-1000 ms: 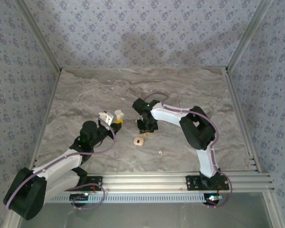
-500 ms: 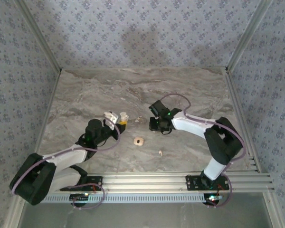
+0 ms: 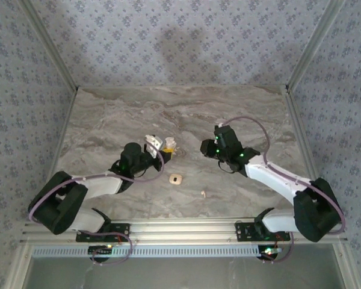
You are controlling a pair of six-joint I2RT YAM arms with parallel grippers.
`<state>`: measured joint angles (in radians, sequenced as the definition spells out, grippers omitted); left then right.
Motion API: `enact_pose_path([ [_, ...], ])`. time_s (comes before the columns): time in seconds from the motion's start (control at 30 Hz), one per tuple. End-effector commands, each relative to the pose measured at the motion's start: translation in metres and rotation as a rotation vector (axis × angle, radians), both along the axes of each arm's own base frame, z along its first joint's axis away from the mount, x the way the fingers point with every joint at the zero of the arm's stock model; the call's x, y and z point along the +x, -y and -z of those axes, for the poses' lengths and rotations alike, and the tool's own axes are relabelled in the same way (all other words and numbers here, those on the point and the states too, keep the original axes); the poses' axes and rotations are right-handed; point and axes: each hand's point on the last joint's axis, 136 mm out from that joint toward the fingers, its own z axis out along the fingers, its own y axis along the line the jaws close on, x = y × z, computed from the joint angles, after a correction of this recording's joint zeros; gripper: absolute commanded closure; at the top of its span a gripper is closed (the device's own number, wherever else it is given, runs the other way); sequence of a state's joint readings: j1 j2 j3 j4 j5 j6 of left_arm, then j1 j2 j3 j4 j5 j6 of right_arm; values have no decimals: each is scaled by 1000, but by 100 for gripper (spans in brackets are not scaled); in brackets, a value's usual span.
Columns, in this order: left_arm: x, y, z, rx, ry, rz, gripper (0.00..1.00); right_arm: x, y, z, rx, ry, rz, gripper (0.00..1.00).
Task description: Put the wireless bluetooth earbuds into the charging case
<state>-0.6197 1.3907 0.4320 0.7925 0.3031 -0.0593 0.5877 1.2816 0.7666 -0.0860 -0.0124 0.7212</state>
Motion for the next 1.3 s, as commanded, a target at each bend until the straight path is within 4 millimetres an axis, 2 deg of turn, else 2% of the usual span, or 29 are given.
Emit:
enact_pose_path([
  [0.0,5,17,-27,-79,52,41,92,5,10,-19,2,86,20,75],
  [0.3,14,32,-35,-111,58,59,92,9,12,-61,38,219,5,75],
  [0.77,25,36,-41,-134,71,36,92,13,-2,-90,76,330,-56,75],
  [1.27,28,40,-54,-166,113,48,92,6,-17,-128,138,476,-122,75],
])
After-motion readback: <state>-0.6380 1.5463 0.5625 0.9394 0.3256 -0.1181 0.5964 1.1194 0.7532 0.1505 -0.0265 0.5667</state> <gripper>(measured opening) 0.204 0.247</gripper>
